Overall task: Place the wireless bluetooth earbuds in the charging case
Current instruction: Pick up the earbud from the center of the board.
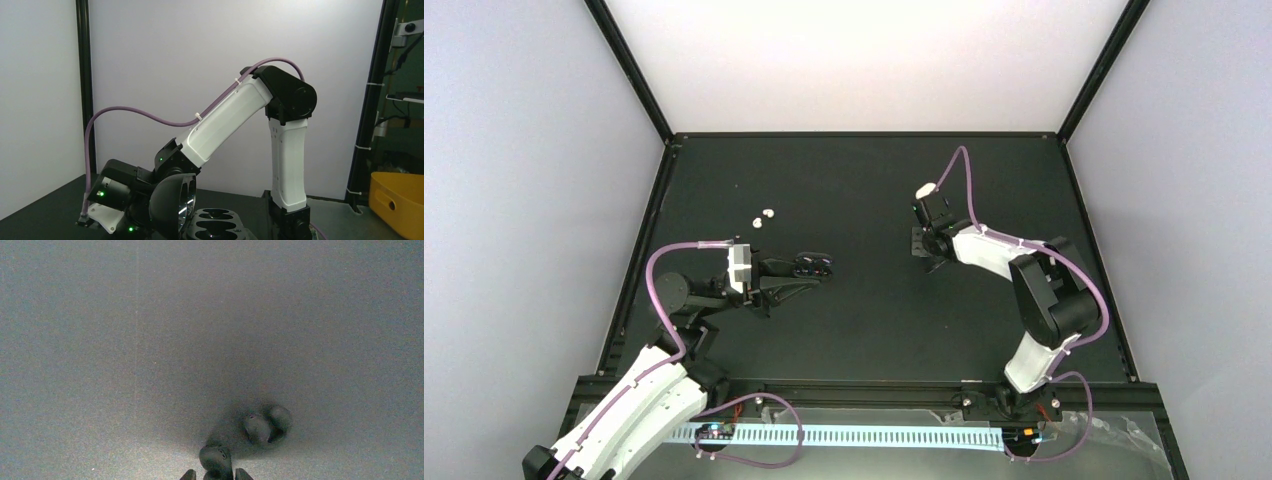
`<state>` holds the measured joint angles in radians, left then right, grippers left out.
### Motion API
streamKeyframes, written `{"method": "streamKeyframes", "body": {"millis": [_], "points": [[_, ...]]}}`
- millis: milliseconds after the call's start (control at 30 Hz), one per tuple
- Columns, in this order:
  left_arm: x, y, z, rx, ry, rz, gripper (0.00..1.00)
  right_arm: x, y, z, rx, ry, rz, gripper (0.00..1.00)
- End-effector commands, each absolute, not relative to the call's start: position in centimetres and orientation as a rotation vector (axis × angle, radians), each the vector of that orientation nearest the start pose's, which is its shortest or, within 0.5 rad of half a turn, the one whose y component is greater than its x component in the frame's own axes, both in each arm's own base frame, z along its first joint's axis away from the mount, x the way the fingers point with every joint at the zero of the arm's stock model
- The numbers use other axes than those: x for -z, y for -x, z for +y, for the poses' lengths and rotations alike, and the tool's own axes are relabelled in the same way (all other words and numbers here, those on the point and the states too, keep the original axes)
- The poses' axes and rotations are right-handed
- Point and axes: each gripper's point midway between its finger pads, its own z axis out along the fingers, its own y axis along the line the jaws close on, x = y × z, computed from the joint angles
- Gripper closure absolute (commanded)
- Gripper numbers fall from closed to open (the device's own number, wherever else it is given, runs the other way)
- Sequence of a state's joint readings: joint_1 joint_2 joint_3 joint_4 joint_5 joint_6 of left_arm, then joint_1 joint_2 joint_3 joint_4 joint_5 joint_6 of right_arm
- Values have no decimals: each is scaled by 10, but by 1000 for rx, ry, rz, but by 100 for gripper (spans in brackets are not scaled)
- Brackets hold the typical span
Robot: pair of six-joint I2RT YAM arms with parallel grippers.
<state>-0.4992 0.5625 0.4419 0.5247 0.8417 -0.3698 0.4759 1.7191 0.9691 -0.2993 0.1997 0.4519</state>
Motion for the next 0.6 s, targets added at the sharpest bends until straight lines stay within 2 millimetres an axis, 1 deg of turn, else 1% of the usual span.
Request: {"method": "streamKeyframes", "body": {"millis": [0,100,267,567], "points": [[-368,-126,-217,1209,-881,1066,99,-48,-373,156,-112,-41,2560,81],[-367,-127,-217,1209,-881,1068,98,-46,-372,158,-122,-37,2564,82],[-368,-126,-217,1208,-881,1067,98,-46,-372,159,-132,-36,2565,87],[-368,-126,-217,1208,-882,1066,98,-47,-371,160,-145,-35,2566,92]]}}
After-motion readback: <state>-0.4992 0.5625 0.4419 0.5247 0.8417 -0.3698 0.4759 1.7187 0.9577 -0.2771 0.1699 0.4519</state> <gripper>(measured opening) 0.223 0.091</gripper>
